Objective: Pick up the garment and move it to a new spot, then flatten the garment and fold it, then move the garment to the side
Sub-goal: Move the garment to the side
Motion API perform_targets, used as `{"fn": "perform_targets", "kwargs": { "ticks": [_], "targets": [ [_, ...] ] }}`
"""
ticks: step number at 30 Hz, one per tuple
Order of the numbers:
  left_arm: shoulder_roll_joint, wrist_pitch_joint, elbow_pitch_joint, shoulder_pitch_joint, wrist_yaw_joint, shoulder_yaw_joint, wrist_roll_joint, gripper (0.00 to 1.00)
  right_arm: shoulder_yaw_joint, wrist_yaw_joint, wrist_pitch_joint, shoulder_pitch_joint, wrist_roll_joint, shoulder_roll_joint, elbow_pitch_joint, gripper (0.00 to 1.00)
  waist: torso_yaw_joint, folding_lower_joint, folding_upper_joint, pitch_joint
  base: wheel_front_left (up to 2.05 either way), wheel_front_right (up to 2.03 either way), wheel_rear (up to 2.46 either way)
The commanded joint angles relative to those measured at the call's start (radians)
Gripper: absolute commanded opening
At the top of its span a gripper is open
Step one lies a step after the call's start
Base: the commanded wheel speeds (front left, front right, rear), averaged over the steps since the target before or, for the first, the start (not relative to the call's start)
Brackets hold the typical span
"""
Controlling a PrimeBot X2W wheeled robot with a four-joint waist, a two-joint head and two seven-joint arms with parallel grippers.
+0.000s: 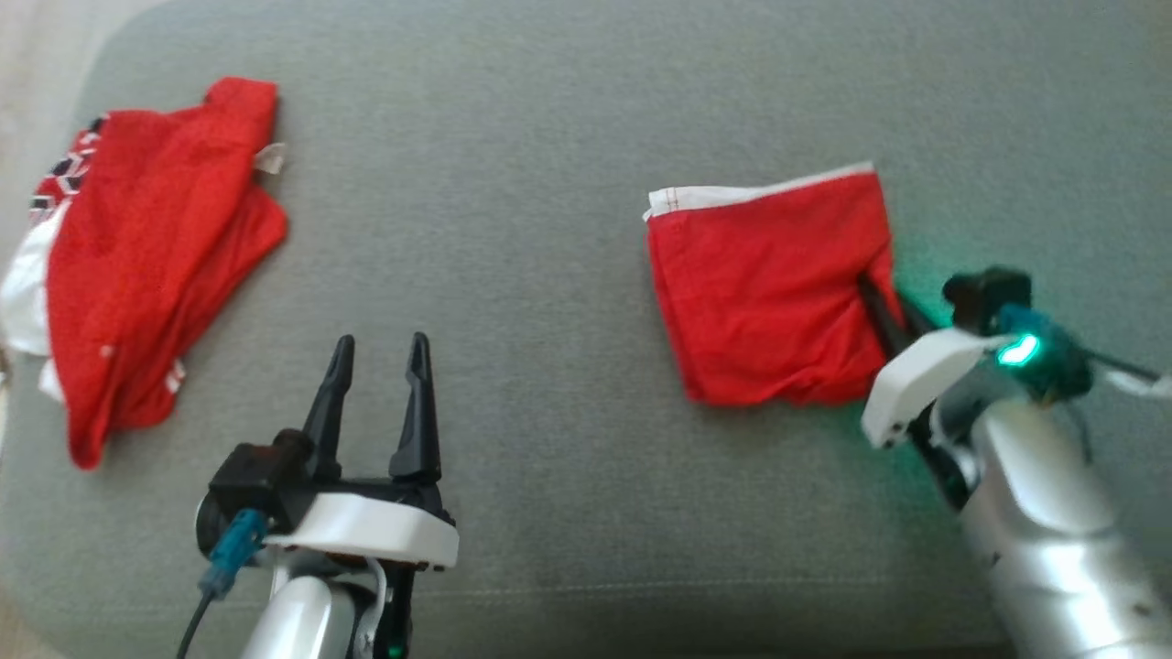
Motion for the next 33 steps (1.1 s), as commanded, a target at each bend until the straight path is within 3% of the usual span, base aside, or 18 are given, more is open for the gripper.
{"fn": "perform_targets", "kwargs": {
  "ticks": [1, 9, 18, 22, 27, 33],
  "targets": [
    [0.001, -0.006, -0.032, -0.041, -0.005, 0.022, 0.005, 1.00, 0.024, 0.000, -0.014, -0.039, -0.018, -0.015, -0.034, 0.00, -0.027, 0.0000, 0.0000, 0.025, 0.00, 0.00, 0.00],
    [0.001, -0.006, -0.037, -0.128, -0.069, 0.011, 0.075, 1.00, 0.084, 0.000, 0.005, -0.159, -0.118, -0.107, -0.059, 0.00, -0.159, 0.0000, 0.0000, 0.134, 0.00, 0.00, 0.00],
    [0.004, -0.006, -0.020, -0.273, -0.150, 0.013, 0.154, 1.00, 0.053, 0.000, 0.029, -0.271, -0.073, -0.235, -0.086, 0.00, -0.255, 0.0000, 0.0000, 0.263, 0.00, 0.00, 0.00],
    [0.044, -0.006, -0.018, -0.334, -0.186, -0.033, 0.201, 1.00, 0.025, 0.000, 0.037, -0.312, -0.060, -0.283, -0.085, 0.00, -0.288, 0.0000, 0.0000, 0.314, 0.00, 0.00, 0.00],
    [0.085, -0.006, -0.035, -0.388, -0.202, -0.074, 0.212, 1.00, -0.078, 0.000, 0.032, -0.354, -0.069, -0.294, -0.079, 0.00, -0.328, 0.0000, 0.0000, 0.362, 0.00, 0.00, 0.00],
    [0.088, -0.006, -0.058, -0.413, -0.206, -0.083, 0.200, 1.00, -0.158, 0.000, 0.029, -0.371, -0.104, -0.278, -0.091, 0.00, -0.346, 0.0000, 0.0000, 0.383, 0.00, 0.00, 0.00]
  ]
}}
